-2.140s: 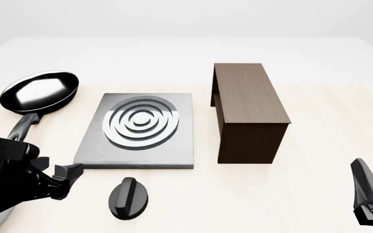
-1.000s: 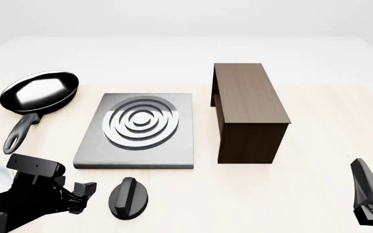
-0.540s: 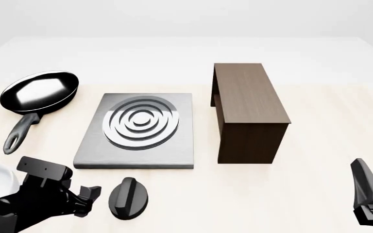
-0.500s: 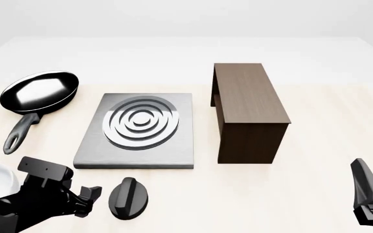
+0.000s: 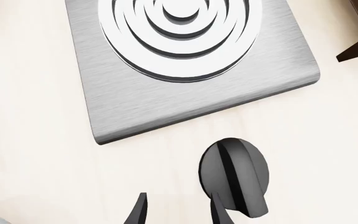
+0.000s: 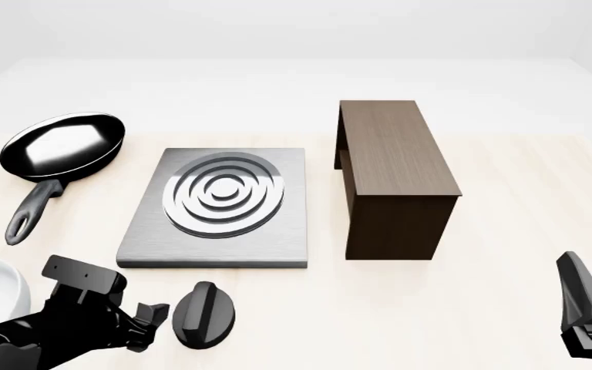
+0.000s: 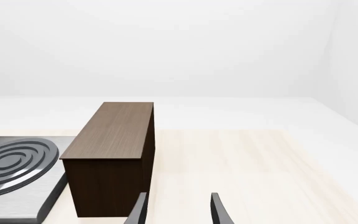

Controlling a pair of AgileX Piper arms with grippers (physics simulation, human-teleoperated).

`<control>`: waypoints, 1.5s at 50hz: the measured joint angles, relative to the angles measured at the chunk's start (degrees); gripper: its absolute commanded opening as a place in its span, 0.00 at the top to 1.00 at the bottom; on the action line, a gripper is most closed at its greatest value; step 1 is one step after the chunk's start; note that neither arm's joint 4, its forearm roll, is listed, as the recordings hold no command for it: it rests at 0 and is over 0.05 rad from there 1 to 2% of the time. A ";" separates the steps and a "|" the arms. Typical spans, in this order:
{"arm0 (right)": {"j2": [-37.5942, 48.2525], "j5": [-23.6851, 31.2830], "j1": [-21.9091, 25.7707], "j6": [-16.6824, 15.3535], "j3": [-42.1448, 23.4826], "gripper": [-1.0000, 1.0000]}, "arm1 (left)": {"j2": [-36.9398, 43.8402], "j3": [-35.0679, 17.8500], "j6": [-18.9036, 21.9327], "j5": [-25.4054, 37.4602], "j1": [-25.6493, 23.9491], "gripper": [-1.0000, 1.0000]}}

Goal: Turn on the stove.

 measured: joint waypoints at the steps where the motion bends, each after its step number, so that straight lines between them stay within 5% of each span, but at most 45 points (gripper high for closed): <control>1: 0.00 0.00 0.00 0.00 0.00 0.00 | 0.18 0.07 -0.08 -0.17 -0.11 0.00; 38: 0.00 0.00 0.00 0.00 0.00 0.00 | 11.71 0.49 -8.79 -9.70 -9.33 0.00; 75: 0.00 0.00 0.00 0.00 0.00 0.00 | 12.13 -0.08 -9.89 -10.16 -10.34 0.00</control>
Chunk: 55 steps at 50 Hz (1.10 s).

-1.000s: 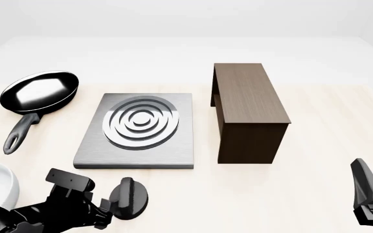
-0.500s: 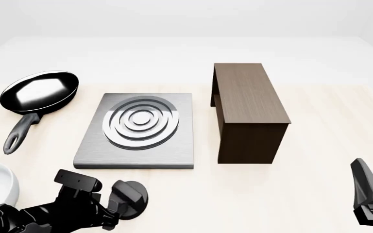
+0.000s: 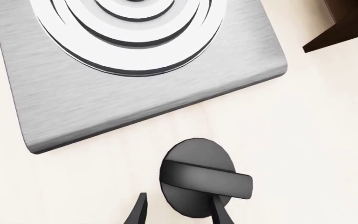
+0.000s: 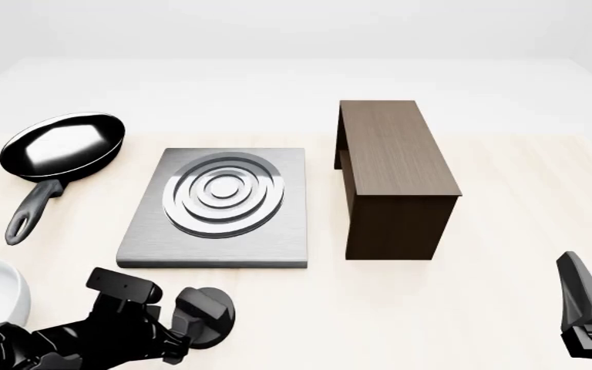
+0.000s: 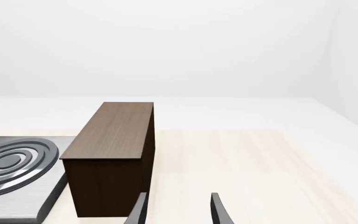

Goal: Turn on the stove.

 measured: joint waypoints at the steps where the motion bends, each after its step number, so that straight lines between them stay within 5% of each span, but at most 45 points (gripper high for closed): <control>1: 0.00 0.00 0.00 0.00 0.00 0.00 | -0.09 0.01 0.04 0.07 0.04 0.00; 32: 0.00 0.00 0.00 0.00 0.00 0.00 | -7.66 2.91 2.31 4.35 3.49 0.00; 55: 0.00 0.00 0.00 0.00 0.00 0.00 | -23.94 -0.75 7.18 19.57 9.88 0.00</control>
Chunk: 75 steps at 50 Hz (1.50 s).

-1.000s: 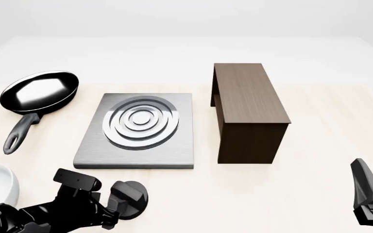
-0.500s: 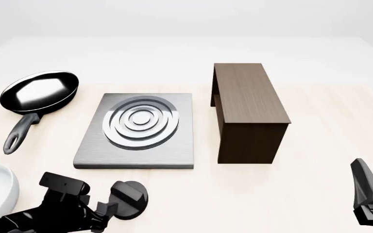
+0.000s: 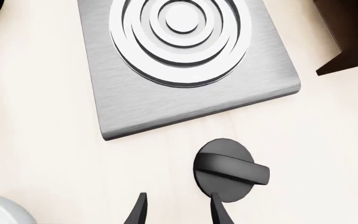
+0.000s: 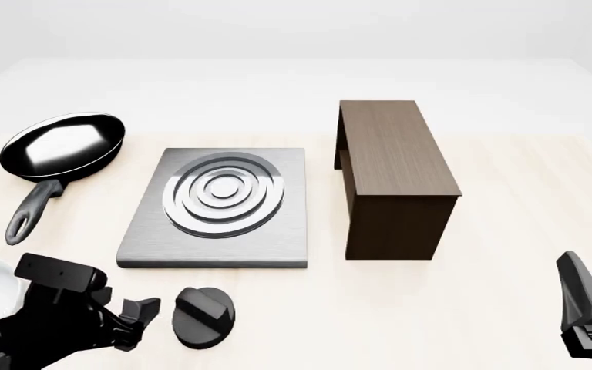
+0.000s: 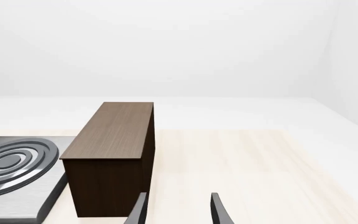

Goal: Turn on the stove.

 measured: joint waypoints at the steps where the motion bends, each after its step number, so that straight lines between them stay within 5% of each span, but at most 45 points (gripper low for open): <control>1: 0.00 0.00 0.00 0.00 0.00 0.00 | -0.49 -0.23 0.13 0.54 0.14 0.00; 36: 0.00 0.00 -0.01 0.00 0.00 0.00 | -10.22 -9.37 1.19 11.73 4.81 0.00; 75: 0.05 0.03 0.07 -0.08 0.00 0.00 | -13.46 -18.16 3.41 15.76 12.31 0.00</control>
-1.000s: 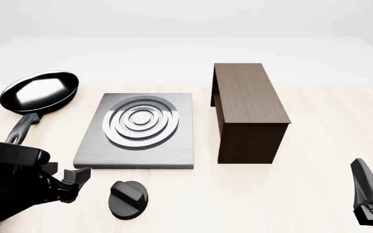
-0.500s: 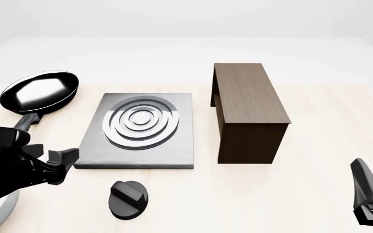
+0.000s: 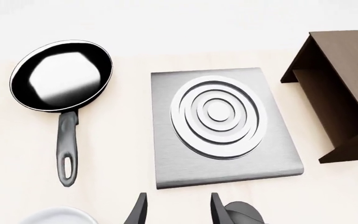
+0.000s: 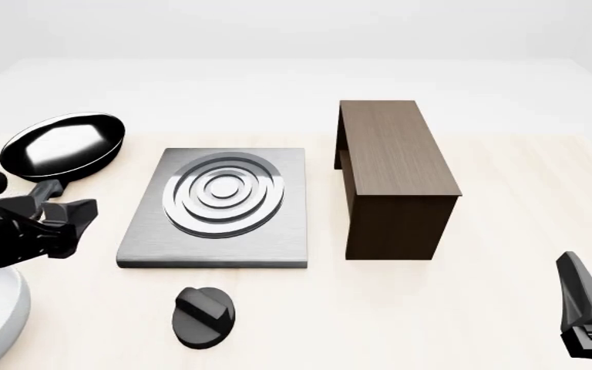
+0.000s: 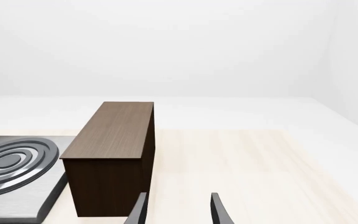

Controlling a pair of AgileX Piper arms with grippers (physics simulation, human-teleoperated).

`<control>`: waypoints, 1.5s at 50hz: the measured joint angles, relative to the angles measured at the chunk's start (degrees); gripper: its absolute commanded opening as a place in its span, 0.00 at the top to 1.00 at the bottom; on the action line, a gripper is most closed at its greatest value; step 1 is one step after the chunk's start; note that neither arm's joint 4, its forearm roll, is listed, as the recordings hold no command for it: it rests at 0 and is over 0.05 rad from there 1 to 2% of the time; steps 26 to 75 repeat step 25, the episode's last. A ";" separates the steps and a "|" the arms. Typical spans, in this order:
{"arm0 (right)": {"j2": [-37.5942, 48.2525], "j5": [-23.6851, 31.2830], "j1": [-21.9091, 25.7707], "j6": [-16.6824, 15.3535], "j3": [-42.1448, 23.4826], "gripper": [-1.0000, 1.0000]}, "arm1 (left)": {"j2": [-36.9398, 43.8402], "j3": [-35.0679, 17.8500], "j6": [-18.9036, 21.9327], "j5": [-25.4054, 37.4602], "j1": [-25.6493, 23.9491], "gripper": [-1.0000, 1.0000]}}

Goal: Turn on the stove.

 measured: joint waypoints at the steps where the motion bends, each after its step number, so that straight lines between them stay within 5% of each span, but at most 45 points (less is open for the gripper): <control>1: 0.00 0.00 0.00 0.00 0.00 0.00 | -0.02 -0.13 0.02 0.03 0.17 0.00; 75: 0.00 0.00 0.00 0.00 0.00 0.00 | -1.27 -2.81 0.17 1.28 2.74 0.00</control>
